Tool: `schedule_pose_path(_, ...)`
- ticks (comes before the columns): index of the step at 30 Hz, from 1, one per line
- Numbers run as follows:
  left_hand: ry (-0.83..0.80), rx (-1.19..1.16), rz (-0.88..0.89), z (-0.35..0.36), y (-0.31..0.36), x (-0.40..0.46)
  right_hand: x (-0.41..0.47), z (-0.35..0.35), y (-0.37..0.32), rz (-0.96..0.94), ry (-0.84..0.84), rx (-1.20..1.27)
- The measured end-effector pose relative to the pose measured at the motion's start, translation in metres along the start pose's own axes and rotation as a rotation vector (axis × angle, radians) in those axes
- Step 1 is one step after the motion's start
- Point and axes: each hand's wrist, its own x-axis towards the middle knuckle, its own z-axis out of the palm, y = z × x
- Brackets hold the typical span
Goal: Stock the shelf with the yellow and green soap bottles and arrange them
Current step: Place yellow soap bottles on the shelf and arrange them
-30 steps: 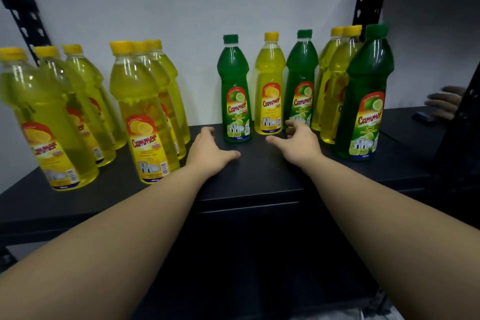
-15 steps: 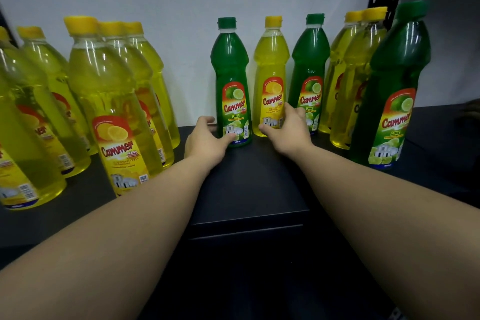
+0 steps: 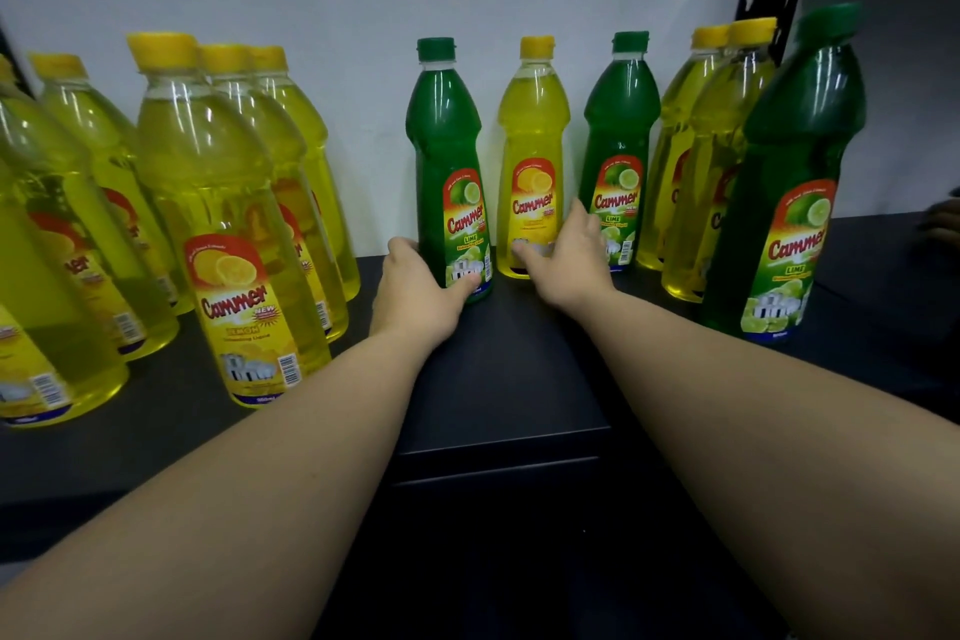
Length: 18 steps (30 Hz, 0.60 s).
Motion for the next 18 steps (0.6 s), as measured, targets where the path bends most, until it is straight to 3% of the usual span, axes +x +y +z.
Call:
schedule_pose_path(9,-0.017,-0.132,-0.007,-0.004,-0.007,0.006,-0.002,-0.003,0.003,0.047,-0.066,0.194)
schedule_pose_path(18,-0.074,-0.104,0.004,-0.004,-0.002,0.004,-0.036,-0.035,0.005,0.091,-0.058,0.066)
